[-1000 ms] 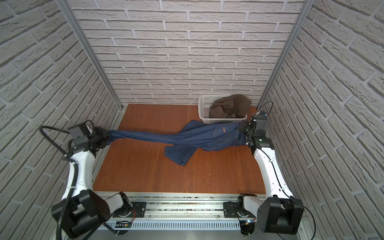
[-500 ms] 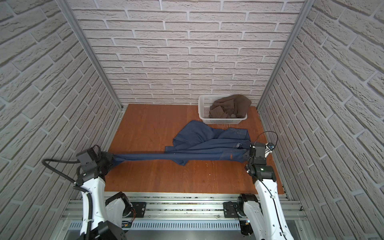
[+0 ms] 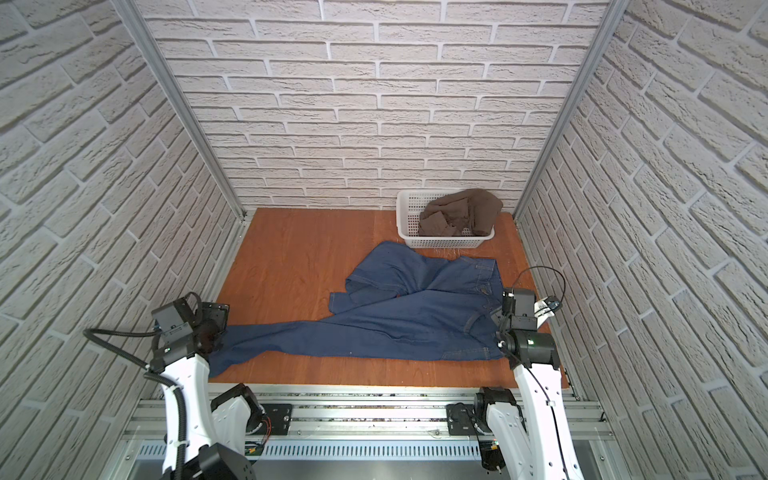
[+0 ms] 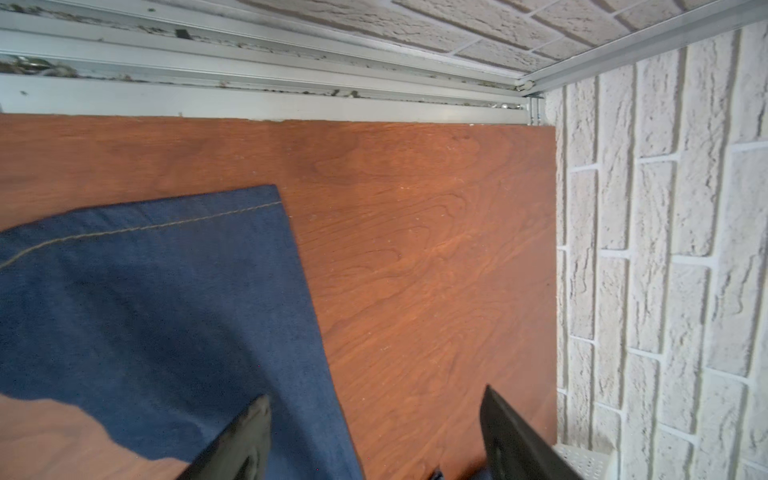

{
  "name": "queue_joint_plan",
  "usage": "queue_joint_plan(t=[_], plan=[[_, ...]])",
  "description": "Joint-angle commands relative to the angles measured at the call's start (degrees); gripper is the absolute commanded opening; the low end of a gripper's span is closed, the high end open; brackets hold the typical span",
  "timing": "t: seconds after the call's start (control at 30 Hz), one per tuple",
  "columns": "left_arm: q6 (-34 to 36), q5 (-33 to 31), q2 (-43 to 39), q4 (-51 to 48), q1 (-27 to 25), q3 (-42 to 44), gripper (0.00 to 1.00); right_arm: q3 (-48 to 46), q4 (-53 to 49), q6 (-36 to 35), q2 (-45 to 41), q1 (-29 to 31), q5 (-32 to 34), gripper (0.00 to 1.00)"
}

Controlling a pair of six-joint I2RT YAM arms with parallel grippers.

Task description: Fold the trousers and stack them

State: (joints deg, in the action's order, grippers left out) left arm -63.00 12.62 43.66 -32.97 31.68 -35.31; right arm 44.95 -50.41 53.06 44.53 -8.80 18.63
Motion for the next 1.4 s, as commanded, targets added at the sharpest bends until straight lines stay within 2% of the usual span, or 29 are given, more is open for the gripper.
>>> queue_joint_plan(t=[0.0,0.1,0.2,0.27,0.37,0.53,0.67,0.77,0.83,0.87,0.97,1.1,1.2,1.3,1.37], plan=[[0.86,3.65,2.48,1.10,-3.28,-2.38,0.78,0.28,3.42,3.35,7.85,0.16,-11.13,0.68],[0.79,2.64,4.76,1.29,-9.53,-2.66,0.78,0.10,4.31,5.21,14.22,1.64,-15.18,0.67],[0.01,2.71,6.42,1.94,-12.57,-0.73,0.77,-0.70,4.68,5.73,17.12,2.07,-14.18,0.67],[-0.19,2.40,6.40,2.39,-12.61,0.85,0.75,-0.96,4.59,5.76,17.82,2.03,-10.82,0.66],[0.50,1.41,6.65,2.56,-12.54,2.17,0.72,-0.19,5.94,3.26,20.45,1.38,-10.30,0.64],[1.29,1.44,8.48,3.08,-11.20,3.09,0.71,0.41,13.30,0.41,28.38,0.86,-17.22,0.54],[2.29,2.89,8.54,3.02,-9.08,3.23,0.71,-0.29,19.03,-0.52,32.11,0.79,-18.86,0.48],[3.52,4.17,8.33,2.52,-6.81,3.14,0.71,-0.20,22.11,-1.20,34.68,0.54,-19.06,0.33],[4.32,5.14,8.28,2.18,-5.49,2.90,0.70,0.42,22.18,-1.71,35.97,-0.07,-19.89,0.13],[4.69,5.52,8.29,1.85,-4.92,2.75,0.70,0.69,21.49,-1.83,35.84,-0.24,-20.38,0.06],[5.85,6.18,8.03,0.67,-3.87,1.88,0.70,1.07,15.68,-1.34,30.31,-0.46,-18.36,0.05],[6.61,6.40,7.78,0.10,-3.64,0.73,0.70,2.05,2.87,0.78,14.87,-0.47,-9.85,0.05],[6.62,7.17,8.79,0.91,-3.90,0.08,0.70,2.98,-5.39,0.96,6.78,-0.51,-2.18,0.05],[7.61,7.42,11.12,1.21,-5.94,-1.47,0.70,1.79,-9.37,-0.38,3.41,-0.69,1.69,0.05],[8.25,6.78,12.62,1.29,-8.92,-3.00,0.71,0.20,-9.88,-1.00,3.46,-0.69,1.92,0.06]])
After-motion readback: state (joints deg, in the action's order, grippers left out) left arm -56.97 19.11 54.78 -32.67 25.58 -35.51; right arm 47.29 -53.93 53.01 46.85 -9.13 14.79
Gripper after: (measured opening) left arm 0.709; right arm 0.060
